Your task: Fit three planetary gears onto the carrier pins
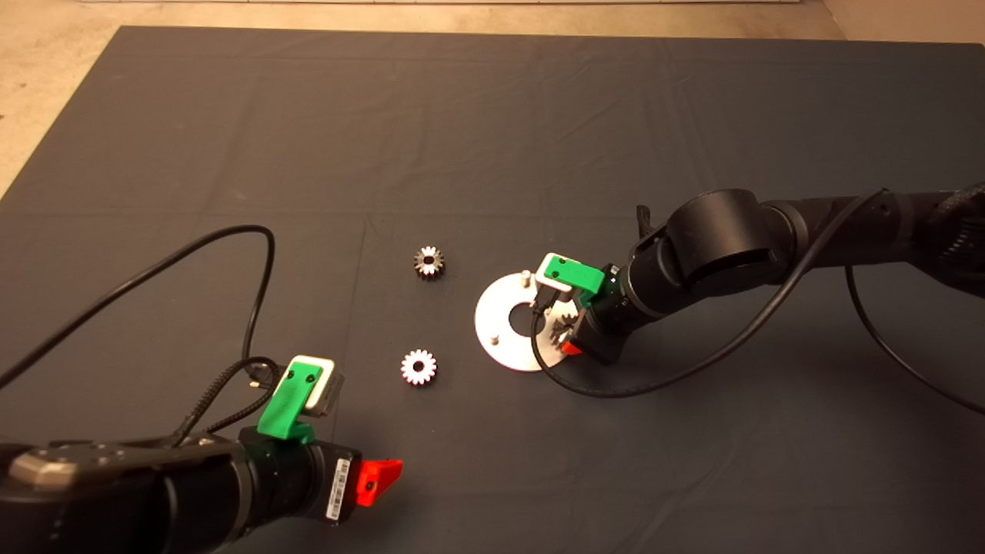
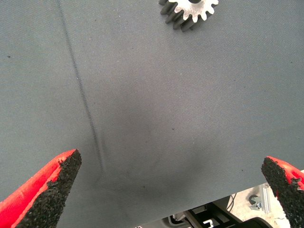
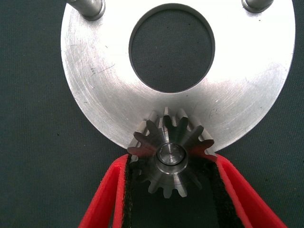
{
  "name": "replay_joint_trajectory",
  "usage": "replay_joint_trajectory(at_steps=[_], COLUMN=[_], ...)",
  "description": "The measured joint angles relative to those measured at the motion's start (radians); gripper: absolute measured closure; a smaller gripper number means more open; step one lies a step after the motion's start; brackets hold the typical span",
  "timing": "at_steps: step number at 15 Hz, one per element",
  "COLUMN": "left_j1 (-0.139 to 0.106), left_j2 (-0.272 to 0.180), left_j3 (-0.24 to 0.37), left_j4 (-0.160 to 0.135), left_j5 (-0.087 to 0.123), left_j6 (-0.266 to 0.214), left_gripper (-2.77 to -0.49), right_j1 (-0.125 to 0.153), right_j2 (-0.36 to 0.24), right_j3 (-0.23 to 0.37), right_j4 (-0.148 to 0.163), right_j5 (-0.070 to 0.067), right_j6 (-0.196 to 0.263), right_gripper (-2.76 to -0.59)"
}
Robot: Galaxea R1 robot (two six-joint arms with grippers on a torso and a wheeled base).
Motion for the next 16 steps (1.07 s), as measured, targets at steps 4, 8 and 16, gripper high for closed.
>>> replay_joint_trajectory(at_steps=[4,8,16], left_j1=[0.0,0.0,0.0], left_j2=[0.0,0.0,-0.008], left_j3=[0.0,0.0,0.0], left_j4=[0.0,0.0,0.0], left_j5=[0.0,0.0,0.0], left_j6=[-0.002,-0.002,-0.002], left_gripper=[-2.75,-2.75,-2.75], right_j1=[0.0,0.0,0.001], right_j2=[0.0,0.0,0.001], right_j3=[0.0,0.0,0.0], right_j4=[0.0,0.0,0.001], right_j5=[0.0,0.0,-0.006], right_j6=[0.0,0.0,0.0], right_gripper=[-0.95,-1.02,-1.28])
